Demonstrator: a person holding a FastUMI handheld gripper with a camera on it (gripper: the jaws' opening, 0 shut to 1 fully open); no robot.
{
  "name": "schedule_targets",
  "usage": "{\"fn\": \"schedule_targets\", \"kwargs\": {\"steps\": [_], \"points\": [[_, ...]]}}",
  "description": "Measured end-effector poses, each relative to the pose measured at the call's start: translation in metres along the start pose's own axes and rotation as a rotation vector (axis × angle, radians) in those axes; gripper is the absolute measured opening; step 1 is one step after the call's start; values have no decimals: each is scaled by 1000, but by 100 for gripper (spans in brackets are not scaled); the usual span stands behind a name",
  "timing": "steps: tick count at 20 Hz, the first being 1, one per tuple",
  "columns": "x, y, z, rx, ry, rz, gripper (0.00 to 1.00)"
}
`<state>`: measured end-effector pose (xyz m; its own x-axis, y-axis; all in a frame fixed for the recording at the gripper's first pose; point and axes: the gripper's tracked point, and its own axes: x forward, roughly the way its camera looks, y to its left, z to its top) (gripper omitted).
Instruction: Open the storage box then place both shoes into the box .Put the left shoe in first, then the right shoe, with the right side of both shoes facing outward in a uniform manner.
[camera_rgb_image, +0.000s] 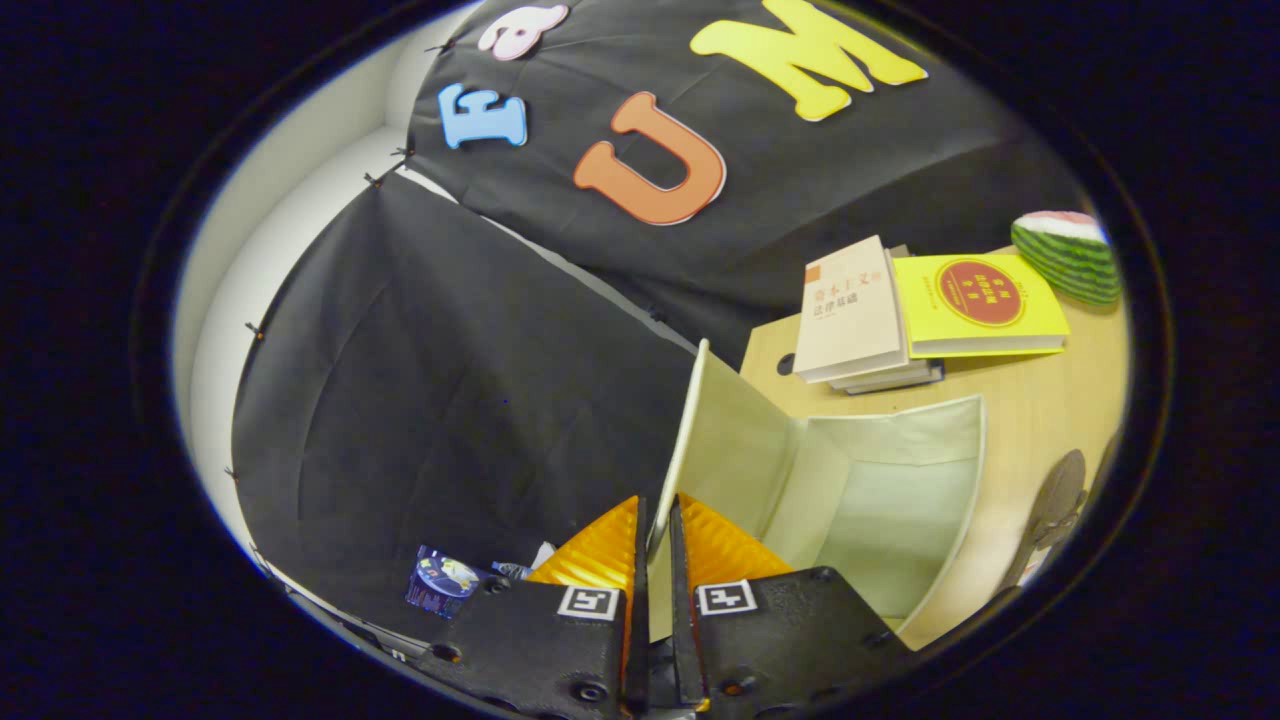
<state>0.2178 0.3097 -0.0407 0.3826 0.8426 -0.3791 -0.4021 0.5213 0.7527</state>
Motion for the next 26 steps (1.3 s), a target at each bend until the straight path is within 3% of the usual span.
{"fn": "schedule_targets", "kwargs": {"steps": [3, 4, 7, 10, 16, 20, 26], "points": [[32, 23, -18, -32, 40, 39, 22], [36, 24, -27, -48, 67, 37, 29], [46, 12, -44, -55, 84, -35, 100], [41, -1, -49, -84, 101, -84, 100], [-4, -71, -48, -200, 83, -262, 100], [-38, -115, -57, -180, 104, -317, 100], [-84, -201, -55, -146, 117, -466, 100]]}}
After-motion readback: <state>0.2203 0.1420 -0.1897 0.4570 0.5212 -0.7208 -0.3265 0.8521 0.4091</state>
